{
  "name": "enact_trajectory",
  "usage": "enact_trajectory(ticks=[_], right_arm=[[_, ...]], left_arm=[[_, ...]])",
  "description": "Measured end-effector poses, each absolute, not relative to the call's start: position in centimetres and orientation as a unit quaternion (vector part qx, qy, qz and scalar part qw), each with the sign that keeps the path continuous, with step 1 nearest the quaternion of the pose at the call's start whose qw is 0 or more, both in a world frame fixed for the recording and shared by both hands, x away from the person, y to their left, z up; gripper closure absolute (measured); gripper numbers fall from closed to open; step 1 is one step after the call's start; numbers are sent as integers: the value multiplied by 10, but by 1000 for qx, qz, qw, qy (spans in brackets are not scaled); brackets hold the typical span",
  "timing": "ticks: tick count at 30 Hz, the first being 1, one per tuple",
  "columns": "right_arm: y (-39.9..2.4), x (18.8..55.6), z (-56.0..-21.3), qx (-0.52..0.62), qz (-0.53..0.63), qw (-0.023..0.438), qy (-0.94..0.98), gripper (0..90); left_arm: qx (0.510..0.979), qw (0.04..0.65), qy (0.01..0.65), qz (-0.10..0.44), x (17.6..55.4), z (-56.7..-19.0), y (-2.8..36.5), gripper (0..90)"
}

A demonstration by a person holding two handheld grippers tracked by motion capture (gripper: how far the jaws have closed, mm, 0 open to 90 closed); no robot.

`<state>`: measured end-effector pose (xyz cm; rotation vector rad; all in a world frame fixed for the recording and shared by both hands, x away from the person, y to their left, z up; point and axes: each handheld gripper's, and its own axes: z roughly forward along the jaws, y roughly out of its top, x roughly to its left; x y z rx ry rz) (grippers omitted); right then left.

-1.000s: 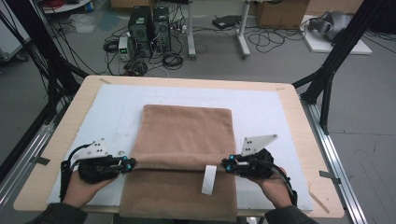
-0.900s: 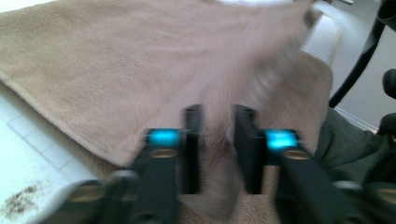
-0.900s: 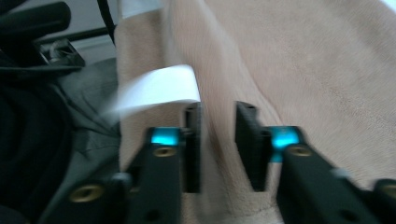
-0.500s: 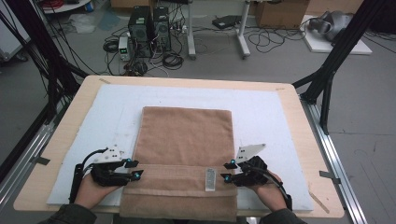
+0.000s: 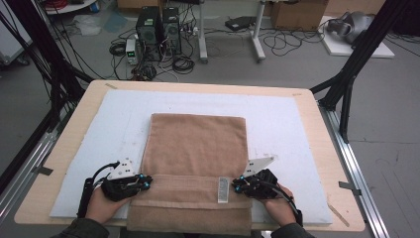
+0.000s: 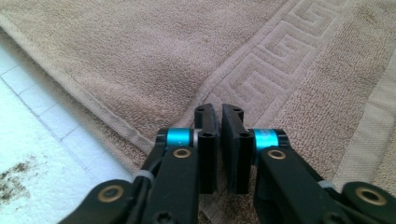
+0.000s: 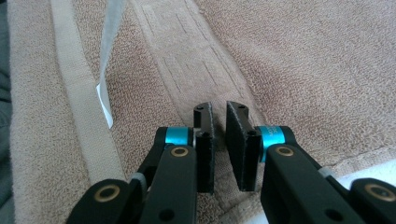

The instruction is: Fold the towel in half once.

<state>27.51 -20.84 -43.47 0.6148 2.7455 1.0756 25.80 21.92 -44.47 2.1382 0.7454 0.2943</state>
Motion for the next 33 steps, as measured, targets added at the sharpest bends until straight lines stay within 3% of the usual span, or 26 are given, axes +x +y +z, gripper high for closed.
enact_trajectory(ticks=[19, 33], right_arm=[[-215, 274, -406, 196, 395, 62, 895, 865], [-217, 250, -373, 167, 414, 71, 892, 894]], left_arm=[[822, 467, 310, 99, 253, -424, 233, 876], [809, 497, 298, 99, 230, -397, 245, 877]])
